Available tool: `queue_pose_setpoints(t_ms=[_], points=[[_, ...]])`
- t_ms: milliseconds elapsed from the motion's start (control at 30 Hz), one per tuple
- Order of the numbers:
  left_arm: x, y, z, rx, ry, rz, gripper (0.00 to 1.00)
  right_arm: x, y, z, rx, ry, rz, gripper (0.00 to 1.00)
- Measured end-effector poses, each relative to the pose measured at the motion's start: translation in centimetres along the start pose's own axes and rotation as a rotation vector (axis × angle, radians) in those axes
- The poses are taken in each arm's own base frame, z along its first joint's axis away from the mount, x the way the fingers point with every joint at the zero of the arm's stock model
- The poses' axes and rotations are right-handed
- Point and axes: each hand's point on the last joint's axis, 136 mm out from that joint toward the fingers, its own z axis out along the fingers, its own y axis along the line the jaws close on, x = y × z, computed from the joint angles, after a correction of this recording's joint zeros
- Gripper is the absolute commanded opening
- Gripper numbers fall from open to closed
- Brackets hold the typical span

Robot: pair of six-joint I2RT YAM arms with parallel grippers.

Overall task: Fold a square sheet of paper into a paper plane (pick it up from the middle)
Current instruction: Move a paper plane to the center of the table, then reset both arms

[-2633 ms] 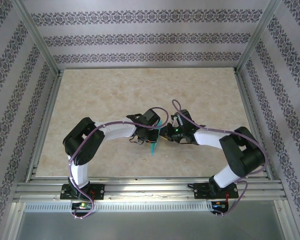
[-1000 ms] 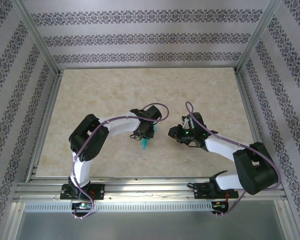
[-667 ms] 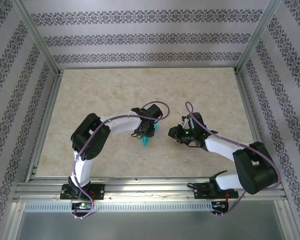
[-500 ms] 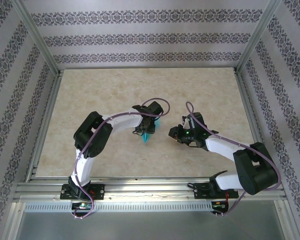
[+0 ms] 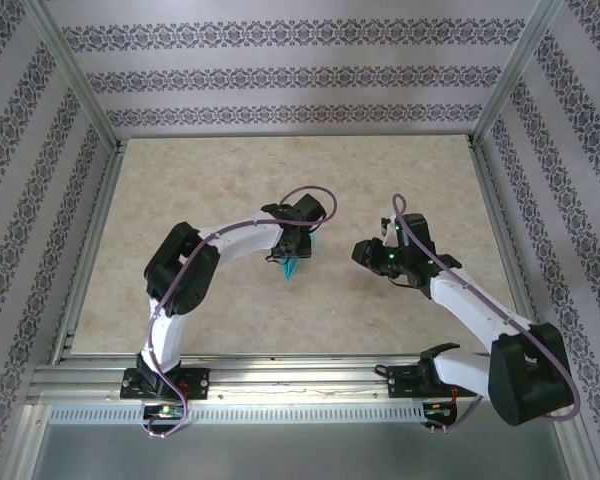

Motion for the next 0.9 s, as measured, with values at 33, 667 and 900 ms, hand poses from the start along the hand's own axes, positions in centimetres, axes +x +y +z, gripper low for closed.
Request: queue_pose_setpoints(t_ms=[33, 667, 900], points=[[-0.3, -0.2, -0.9, 0.016, -0.015, -0.007, 0.52, -0.6, 0.3, -0.6, 0.006, -0.025, -0.021, 0.31], [-4.5, 12.6, -12.1, 0.041, -0.485, -0.11, 1.0, -11.0, -7.9, -9.1, 0.599, -0.562, -0.389, 0.9], [-5.2, 24.7, -10.7, -0.178, -0.564, -0.192, 1.0, -9.7, -14.5, -2.8, 0.679, -0.464, -0.512, 0.91]])
